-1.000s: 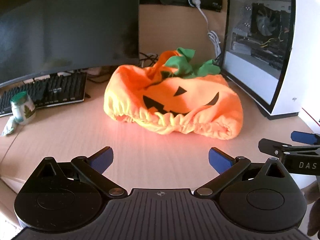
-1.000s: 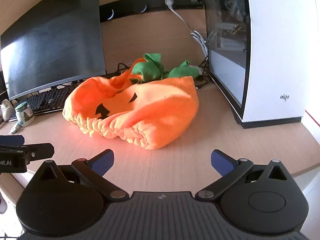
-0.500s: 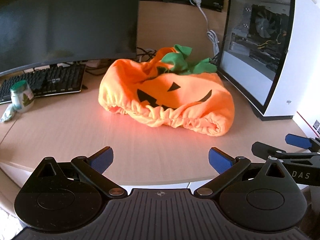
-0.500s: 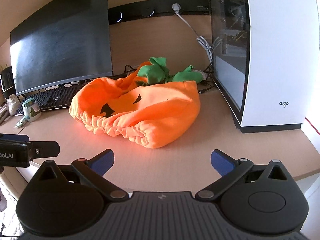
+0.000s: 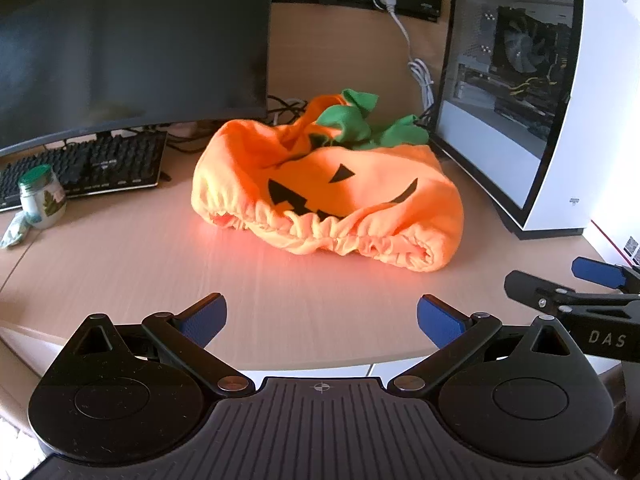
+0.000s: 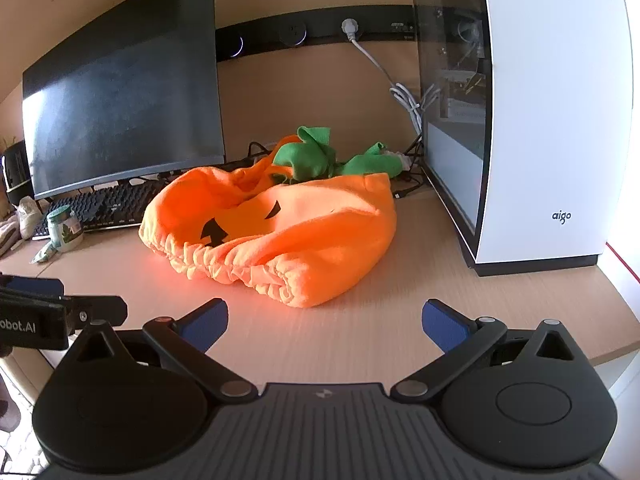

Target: Fold clothes

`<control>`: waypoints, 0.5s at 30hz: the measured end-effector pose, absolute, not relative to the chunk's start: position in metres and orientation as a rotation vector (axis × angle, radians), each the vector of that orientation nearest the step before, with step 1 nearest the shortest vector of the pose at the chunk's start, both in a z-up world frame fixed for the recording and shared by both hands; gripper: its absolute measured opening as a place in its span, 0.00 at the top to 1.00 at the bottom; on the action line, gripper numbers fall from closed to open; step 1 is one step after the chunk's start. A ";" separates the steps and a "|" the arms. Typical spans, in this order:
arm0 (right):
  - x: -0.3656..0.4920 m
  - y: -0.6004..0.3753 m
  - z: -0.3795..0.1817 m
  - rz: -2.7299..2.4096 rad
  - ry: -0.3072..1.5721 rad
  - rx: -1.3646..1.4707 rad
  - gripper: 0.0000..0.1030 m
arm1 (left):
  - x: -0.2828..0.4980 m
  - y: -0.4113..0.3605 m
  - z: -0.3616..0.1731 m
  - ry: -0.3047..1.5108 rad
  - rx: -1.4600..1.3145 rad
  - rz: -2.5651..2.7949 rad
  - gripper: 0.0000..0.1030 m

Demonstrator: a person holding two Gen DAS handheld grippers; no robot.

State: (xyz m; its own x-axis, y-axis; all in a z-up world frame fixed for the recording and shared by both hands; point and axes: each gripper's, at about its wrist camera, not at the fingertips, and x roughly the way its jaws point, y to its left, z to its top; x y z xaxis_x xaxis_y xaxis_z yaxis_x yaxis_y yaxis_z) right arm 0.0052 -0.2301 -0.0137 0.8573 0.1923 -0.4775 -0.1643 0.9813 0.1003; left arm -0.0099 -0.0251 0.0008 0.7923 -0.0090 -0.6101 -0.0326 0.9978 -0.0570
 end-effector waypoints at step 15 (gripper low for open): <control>0.008 -0.233 -0.016 0.199 0.533 0.071 0.00 | -0.009 -0.026 -0.004 0.678 -0.078 0.021 0.00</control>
State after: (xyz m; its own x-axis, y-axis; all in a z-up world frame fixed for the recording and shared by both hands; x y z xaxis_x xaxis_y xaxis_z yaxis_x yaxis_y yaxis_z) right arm 0.0076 -0.2328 -0.0159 0.8426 0.2064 -0.4973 -0.1696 0.9783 0.1188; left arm -0.0086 -0.0259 -0.0037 0.7790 -0.0061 -0.6270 -0.0446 0.9969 -0.0651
